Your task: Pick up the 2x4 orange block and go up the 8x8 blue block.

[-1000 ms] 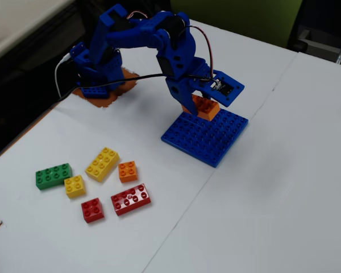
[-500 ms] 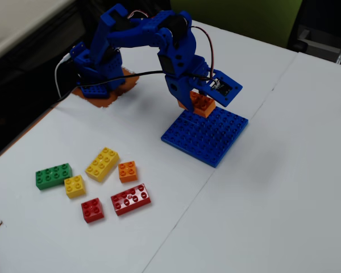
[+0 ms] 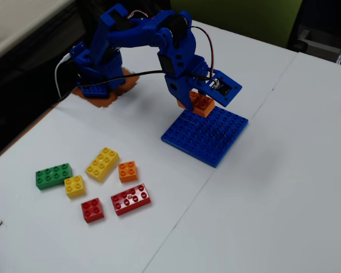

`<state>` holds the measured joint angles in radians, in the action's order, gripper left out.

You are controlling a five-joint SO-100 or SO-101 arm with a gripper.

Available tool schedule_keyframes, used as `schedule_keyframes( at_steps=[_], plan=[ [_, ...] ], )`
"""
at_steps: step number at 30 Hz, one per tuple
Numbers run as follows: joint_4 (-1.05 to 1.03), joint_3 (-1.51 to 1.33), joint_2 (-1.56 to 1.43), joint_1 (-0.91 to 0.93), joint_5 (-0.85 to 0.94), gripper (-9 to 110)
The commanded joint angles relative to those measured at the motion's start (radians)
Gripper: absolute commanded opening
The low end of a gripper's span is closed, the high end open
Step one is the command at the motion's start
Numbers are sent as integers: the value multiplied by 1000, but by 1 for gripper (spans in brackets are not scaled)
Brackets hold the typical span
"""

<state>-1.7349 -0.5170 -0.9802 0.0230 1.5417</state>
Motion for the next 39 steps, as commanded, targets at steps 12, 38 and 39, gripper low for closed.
schedule_keyframes(
  at_steps=[12, 38, 39],
  plan=[
    [91, 46, -34, -29, -29, 0],
    [126, 44, -11, -31, -20, 0],
    [124, 44, -11, -31, -20, 0]
  ],
)
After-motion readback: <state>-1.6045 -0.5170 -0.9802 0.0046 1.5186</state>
